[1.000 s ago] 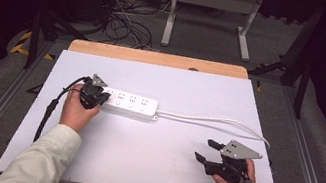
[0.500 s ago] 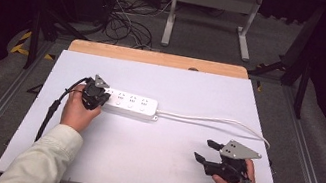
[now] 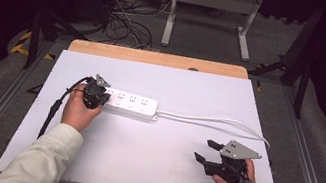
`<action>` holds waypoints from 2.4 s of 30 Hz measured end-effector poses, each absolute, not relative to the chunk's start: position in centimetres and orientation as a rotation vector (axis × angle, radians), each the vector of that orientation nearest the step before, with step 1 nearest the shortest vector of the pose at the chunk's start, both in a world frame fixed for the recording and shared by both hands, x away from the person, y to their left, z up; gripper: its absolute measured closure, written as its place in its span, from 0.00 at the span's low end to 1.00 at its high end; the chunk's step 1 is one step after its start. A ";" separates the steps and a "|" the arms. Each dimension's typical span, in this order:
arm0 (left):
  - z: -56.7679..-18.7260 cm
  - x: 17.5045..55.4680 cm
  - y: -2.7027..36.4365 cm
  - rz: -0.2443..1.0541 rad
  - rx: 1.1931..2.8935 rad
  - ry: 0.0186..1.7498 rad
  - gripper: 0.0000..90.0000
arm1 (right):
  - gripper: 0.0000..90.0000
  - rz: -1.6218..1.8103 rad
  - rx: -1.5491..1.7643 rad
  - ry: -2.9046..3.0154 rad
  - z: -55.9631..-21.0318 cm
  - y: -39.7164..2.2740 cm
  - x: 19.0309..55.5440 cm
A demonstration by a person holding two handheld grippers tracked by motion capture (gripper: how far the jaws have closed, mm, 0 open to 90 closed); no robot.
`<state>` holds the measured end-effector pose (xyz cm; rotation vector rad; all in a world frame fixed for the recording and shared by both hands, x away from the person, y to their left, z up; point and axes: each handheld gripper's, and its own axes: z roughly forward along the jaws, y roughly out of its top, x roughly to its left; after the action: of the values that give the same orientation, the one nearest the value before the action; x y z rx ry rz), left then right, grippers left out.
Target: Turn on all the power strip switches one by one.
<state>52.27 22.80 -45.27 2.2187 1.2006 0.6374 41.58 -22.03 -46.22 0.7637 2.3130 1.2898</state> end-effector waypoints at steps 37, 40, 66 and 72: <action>-44.7 52.0 21.4 0.497 2.070 1.106 1.00 | 0.40 1.298 0.764 2.310 -46.2 -22.1 41.7; -45.0 52.2 21.3 0.492 2.073 1.132 1.00 | 0.40 1.296 0.763 2.310 -46.2 -22.1 41.7; -45.8 52.4 21.0 0.491 2.102 1.159 1.00 | 0.40 1.292 0.760 2.315 -46.2 -22.1 41.6; -45.8 52.4 20.9 0.503 2.113 1.152 1.00 | 0.40 1.290 0.758 2.318 -46.2 -22.0 41.7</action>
<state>52.38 20.90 -45.85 2.1125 1.1521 0.5032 41.65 -22.03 -46.25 0.7582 2.3183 1.2904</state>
